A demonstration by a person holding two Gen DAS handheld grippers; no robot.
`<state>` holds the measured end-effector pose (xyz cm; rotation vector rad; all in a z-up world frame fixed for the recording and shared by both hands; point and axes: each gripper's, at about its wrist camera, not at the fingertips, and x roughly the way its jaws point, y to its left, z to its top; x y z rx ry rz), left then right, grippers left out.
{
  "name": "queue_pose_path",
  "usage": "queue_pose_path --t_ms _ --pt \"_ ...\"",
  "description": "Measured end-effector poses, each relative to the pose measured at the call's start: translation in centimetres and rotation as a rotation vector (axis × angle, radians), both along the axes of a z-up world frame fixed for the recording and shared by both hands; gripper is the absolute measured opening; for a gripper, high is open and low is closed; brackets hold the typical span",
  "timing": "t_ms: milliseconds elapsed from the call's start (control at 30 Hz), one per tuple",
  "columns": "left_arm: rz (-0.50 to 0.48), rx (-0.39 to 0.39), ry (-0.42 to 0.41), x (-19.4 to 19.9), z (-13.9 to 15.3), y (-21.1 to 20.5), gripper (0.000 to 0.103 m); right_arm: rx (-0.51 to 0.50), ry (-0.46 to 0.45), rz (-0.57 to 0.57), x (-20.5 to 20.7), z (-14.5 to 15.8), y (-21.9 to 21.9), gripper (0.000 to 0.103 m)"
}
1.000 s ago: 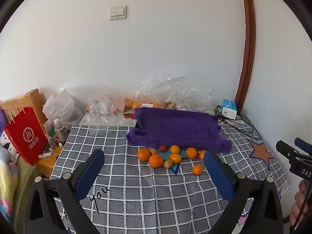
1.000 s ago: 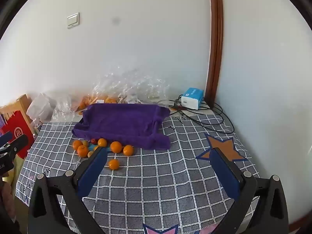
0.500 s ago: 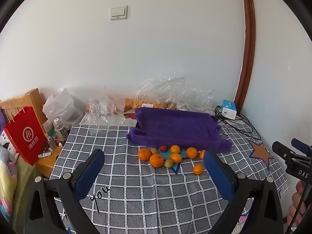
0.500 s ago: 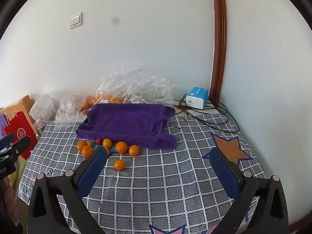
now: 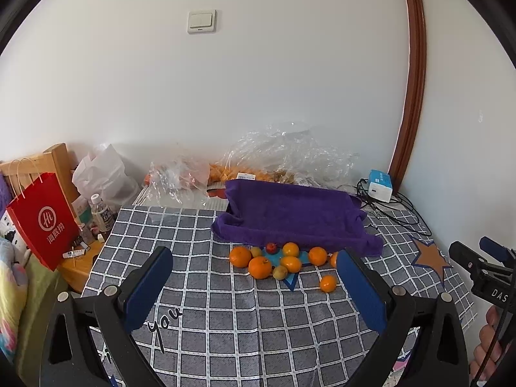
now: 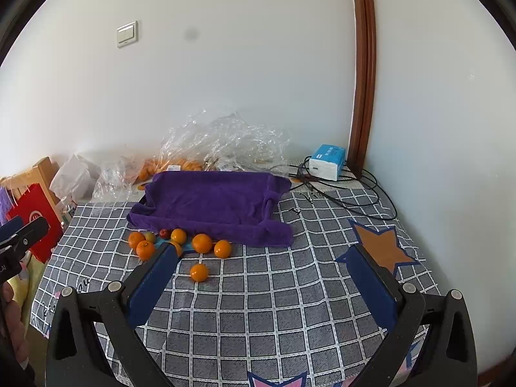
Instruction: Organize fruits
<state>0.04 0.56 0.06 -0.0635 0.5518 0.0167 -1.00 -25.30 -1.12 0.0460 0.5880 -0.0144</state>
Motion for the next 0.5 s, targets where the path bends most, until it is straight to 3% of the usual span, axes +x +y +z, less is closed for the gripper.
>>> queue_pose_path --t_ms 500 --pt "0.007 -0.001 0.003 0.04 -0.30 0.48 0.102 -0.008 0.009 0.023 0.08 -0.44 0.56 0.103"
